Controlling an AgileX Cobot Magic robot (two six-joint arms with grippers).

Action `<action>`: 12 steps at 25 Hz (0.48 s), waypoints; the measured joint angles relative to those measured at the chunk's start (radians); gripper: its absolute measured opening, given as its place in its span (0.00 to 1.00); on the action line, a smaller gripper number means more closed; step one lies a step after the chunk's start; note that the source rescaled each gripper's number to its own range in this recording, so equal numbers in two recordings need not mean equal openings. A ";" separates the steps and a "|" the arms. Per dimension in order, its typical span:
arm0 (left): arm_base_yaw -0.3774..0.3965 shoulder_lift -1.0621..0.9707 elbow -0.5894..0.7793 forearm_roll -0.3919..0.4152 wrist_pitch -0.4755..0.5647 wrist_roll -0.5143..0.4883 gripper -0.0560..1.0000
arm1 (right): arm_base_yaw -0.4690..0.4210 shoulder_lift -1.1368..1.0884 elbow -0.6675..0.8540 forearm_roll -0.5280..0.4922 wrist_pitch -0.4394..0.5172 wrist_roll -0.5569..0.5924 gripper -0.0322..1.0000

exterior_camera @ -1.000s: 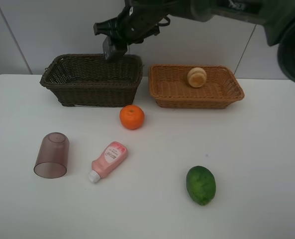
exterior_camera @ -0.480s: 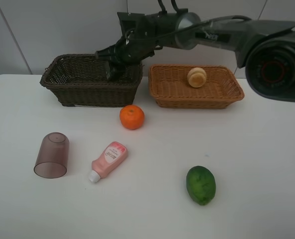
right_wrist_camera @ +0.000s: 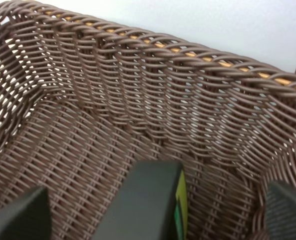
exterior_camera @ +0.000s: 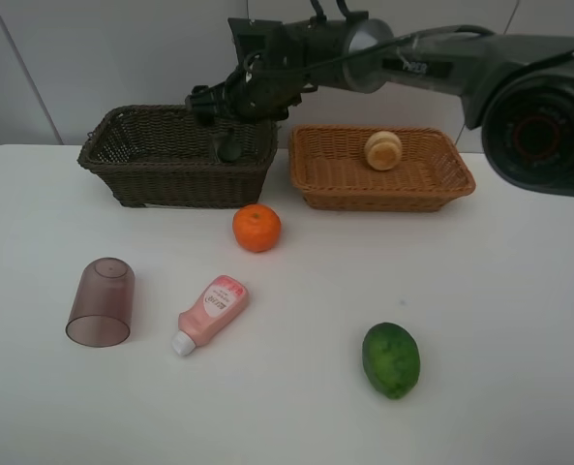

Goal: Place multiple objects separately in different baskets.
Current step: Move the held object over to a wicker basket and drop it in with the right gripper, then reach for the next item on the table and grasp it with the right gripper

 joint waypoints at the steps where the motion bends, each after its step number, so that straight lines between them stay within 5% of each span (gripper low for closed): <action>1: 0.000 0.000 0.000 0.000 0.000 0.000 1.00 | 0.000 -0.013 0.000 0.000 0.019 0.000 0.92; 5: 0.000 0.000 0.000 0.000 0.000 0.000 1.00 | 0.000 -0.080 -0.001 0.000 0.160 0.000 0.93; 12: 0.000 0.000 0.000 0.000 0.000 0.000 1.00 | 0.000 -0.188 0.028 -0.005 0.588 0.000 0.95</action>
